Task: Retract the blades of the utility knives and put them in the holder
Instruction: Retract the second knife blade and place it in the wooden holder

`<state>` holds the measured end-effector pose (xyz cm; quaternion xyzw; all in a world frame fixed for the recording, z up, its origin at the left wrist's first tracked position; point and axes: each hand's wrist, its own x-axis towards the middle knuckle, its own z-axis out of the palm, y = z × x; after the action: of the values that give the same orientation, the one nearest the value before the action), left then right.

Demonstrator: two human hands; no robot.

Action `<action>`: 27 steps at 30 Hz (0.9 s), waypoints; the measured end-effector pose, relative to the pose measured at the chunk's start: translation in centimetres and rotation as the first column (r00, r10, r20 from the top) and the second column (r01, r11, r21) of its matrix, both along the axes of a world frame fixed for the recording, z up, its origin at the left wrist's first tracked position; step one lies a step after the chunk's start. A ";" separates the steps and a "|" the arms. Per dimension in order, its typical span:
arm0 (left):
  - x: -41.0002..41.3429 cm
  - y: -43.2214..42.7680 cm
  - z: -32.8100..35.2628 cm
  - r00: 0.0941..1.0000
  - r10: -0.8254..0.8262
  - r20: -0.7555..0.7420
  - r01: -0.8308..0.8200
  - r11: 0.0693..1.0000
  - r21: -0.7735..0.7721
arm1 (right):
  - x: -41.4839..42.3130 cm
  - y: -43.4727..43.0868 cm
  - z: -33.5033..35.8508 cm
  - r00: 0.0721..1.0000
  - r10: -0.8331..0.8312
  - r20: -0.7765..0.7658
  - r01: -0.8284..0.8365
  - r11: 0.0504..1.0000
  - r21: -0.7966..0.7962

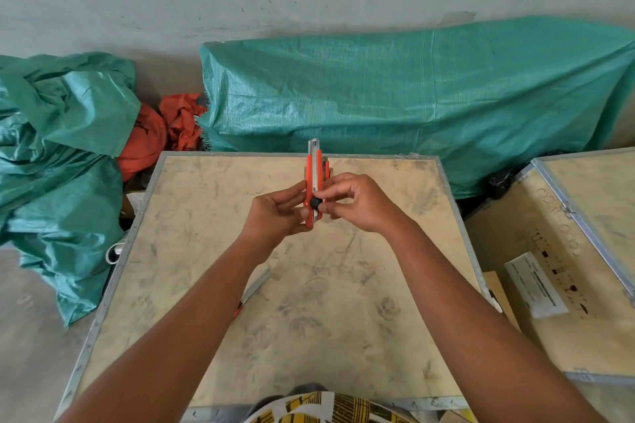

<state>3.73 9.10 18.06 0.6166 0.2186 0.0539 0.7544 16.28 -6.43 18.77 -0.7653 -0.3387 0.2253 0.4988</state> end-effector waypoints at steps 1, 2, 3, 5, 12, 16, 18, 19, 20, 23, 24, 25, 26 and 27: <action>0.0 0.1 0.0 1.000 -0.002 0.002 0.002 1.000 0.000 | -0.2 0.0 -0.1 1.000 0.004 0.000 -0.004 1.000 -0.009; 0.0 0.3 0.0 1.000 -0.009 0.001 0.009 1.000 0.001 | -0.3 0.0 -0.2 1.000 0.004 0.012 -0.004 1.000 -0.018; -0.1 0.3 0.1 1.000 -0.022 -0.003 0.022 1.000 -0.004 | -0.4 0.0 -0.2 0.999 0.004 0.043 -0.002 0.999 -0.032; -0.2 0.5 0.2 0.999 -0.052 -0.015 0.051 0.998 -0.034 | -0.3 0.1 -0.2 0.994 0.025 0.106 -0.019 0.998 -0.053; -0.3 0.7 0.7 0.997 -0.081 -0.001 0.081 0.993 -0.088 | -0.5 -0.2 0.2 0.994 -0.018 0.110 0.022 0.999 -0.039; -0.4 0.6 0.6 0.996 -0.088 0.007 0.088 0.991 -0.103 | -0.8 -0.3 0.3 0.992 -0.054 0.117 0.056 0.998 -0.012; -0.4 0.7 0.6 0.996 -0.086 0.008 0.086 0.991 -0.107 | -0.7 -0.4 0.2 0.994 -0.031 0.109 0.032 0.999 -0.007; -0.4 0.7 0.6 0.996 -0.086 0.009 0.086 0.990 -0.108 | -0.7 -0.4 0.2 0.994 -0.015 0.106 0.015 1.000 -0.002; -0.4 0.7 0.7 0.996 -0.086 0.012 0.087 0.990 -0.107 | -0.6 -0.4 0.1 0.994 -0.002 0.110 0.001 1.000 0.006; -0.3 0.5 0.9 0.996 -0.090 0.023 0.092 0.990 -0.102 | -0.7 -0.5 0.1 0.993 -0.033 0.117 0.029 0.999 0.040; -0.2 0.5 0.9 0.996 -0.090 0.024 0.092 0.990 -0.103 | -0.8 -0.5 0.2 0.991 -0.057 0.117 0.051 0.998 0.048; -0.2 0.5 0.9 0.996 -0.089 0.024 0.091 0.990 -0.104 | -0.9 -0.5 0.2 0.990 -0.072 0.122 0.066 0.996 0.053; -0.1 0.5 0.9 0.996 -0.088 0.022 0.090 0.990 -0.105 | -0.9 -0.5 0.3 0.989 -0.079 0.129 0.073 0.996 0.054; -0.1 0.5 0.8 0.996 -0.086 0.018 0.088 0.990 -0.108 | -0.9 -0.5 0.3 0.988 -0.080 0.132 0.074 0.996 0.052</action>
<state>3.64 9.56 18.90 0.5834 0.1891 0.0132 0.7898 15.38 -6.94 19.05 -0.7793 -0.3469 0.1461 0.5009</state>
